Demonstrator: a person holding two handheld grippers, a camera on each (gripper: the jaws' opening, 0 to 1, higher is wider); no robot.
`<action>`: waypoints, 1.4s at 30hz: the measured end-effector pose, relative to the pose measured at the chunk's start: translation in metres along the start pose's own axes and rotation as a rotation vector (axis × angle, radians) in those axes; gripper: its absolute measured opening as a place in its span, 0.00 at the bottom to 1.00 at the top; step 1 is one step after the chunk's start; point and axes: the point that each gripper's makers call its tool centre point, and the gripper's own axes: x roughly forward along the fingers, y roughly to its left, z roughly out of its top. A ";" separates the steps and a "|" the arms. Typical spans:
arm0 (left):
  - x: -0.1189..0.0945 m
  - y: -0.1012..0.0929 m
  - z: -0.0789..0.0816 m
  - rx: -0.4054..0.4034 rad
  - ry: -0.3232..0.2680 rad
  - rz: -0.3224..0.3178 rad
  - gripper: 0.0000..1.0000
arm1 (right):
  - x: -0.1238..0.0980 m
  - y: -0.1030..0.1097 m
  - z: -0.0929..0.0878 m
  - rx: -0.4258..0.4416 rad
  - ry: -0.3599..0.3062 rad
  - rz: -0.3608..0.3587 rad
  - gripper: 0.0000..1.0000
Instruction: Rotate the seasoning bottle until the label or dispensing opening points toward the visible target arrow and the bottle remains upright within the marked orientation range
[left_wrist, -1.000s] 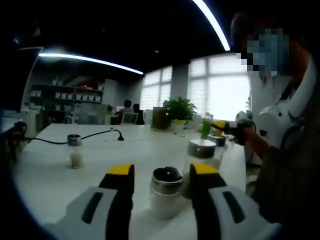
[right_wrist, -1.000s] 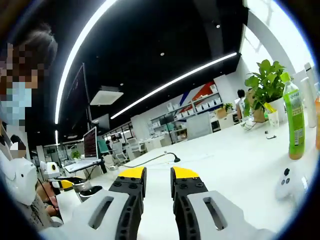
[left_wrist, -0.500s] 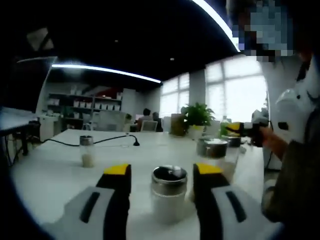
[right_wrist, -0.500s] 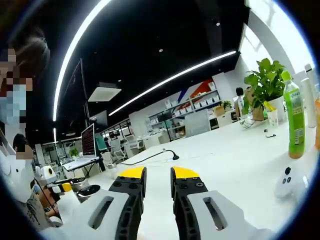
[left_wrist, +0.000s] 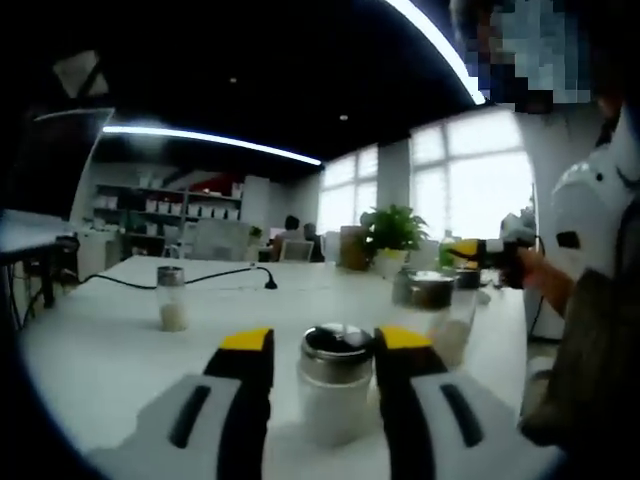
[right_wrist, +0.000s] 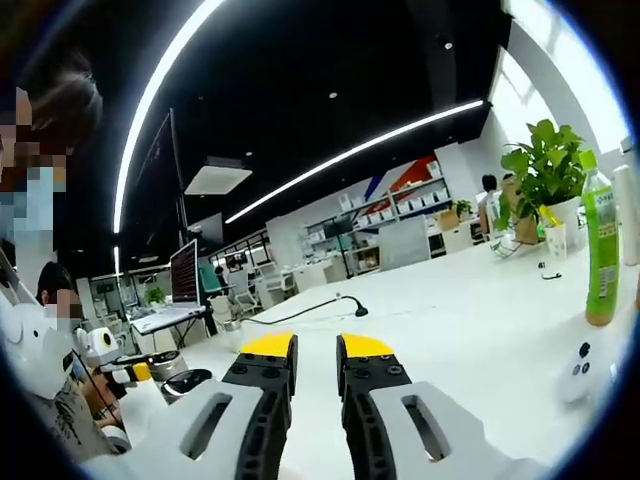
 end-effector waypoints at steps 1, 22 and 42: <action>0.000 -0.001 0.000 0.005 0.001 -0.006 0.38 | 0.000 0.001 -0.001 -0.002 0.004 0.004 0.13; 0.002 -0.004 0.000 0.062 0.023 -0.168 0.30 | -0.003 0.000 -0.007 0.014 0.017 0.006 0.13; 0.009 -0.008 -0.001 0.064 0.079 -0.525 0.30 | -0.008 0.008 0.008 0.123 -0.073 0.054 0.13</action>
